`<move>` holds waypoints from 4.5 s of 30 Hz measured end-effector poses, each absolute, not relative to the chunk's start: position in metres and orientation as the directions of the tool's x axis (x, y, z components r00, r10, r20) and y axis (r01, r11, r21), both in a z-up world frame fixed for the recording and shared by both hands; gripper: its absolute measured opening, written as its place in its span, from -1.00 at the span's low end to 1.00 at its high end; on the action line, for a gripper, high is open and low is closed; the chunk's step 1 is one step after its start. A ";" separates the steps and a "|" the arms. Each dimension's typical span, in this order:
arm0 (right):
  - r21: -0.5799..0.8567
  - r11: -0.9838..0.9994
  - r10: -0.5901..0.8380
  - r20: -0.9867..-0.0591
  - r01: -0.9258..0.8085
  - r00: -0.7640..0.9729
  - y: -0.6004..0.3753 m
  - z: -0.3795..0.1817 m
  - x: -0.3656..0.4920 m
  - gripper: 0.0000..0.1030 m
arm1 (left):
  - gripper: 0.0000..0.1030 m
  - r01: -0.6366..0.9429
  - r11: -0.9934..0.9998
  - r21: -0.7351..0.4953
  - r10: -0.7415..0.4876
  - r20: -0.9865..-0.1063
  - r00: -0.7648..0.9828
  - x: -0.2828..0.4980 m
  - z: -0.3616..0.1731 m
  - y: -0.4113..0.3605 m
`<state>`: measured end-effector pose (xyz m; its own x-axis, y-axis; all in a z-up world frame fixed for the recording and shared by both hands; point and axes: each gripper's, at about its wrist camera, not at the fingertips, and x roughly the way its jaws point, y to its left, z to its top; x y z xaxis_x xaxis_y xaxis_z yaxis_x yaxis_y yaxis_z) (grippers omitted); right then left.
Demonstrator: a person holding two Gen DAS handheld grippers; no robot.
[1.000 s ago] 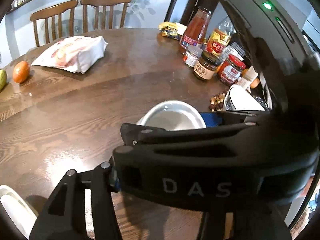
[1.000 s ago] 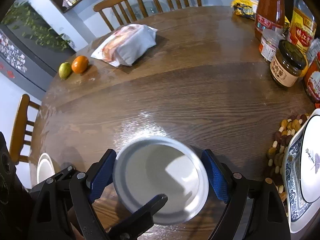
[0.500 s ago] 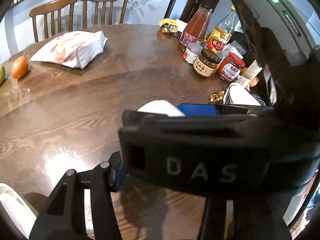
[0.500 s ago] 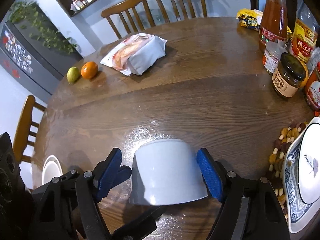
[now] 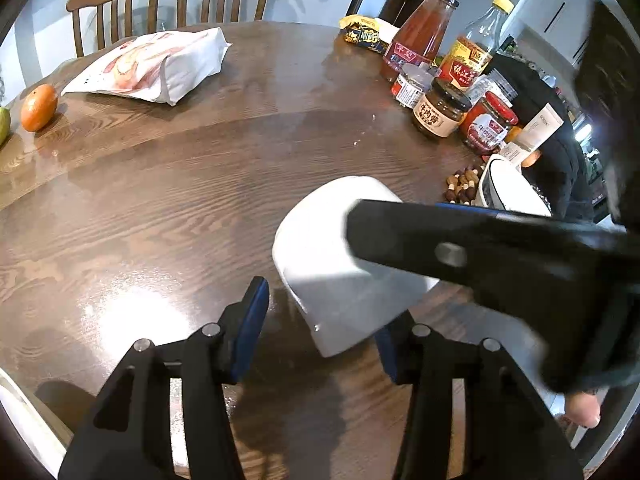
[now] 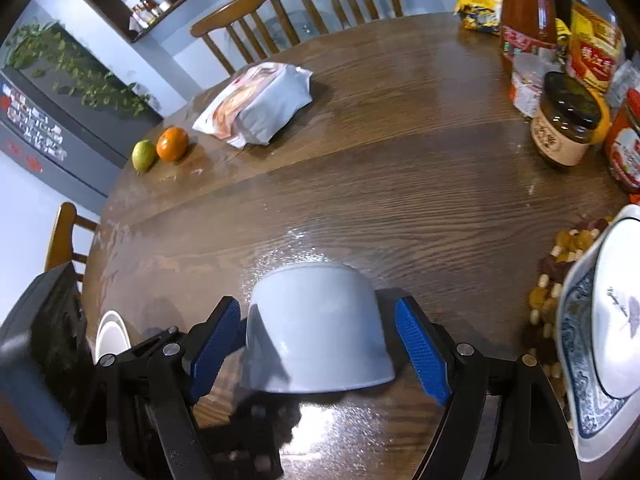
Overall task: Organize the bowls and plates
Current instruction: 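Carry the ramekin with the right tool over the white plate stack, then lower the ramekin into the white plate stack and open the right tool, then close the right tool on the rim of the white plate stack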
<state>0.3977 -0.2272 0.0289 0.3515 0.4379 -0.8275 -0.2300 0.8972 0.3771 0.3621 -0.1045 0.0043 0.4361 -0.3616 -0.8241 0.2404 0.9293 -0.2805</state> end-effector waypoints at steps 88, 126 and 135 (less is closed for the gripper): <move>0.197 0.837 0.390 -0.869 -0.510 0.305 -0.017 0.055 0.262 -0.62 | -0.43 -0.074 0.968 -0.239 -0.188 -0.890 0.416 0.217 0.053 0.086; 0.294 0.867 0.414 -0.874 -0.403 0.252 -0.041 0.053 0.286 0.49 | 0.56 -0.095 0.948 -0.304 -0.214 -0.827 0.519 0.210 0.054 0.134; 0.409 0.845 0.478 -0.866 -0.344 0.144 -0.041 0.011 0.298 0.49 | 0.56 -0.112 0.941 -0.320 -0.230 -0.845 0.483 0.221 0.031 0.128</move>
<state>0.2978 -0.0413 0.0113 0.1440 0.4781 -0.8664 -0.3441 0.8451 0.4091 0.2208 0.1281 0.0311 0.4832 -0.2303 -0.8446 -0.1116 0.9407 -0.3204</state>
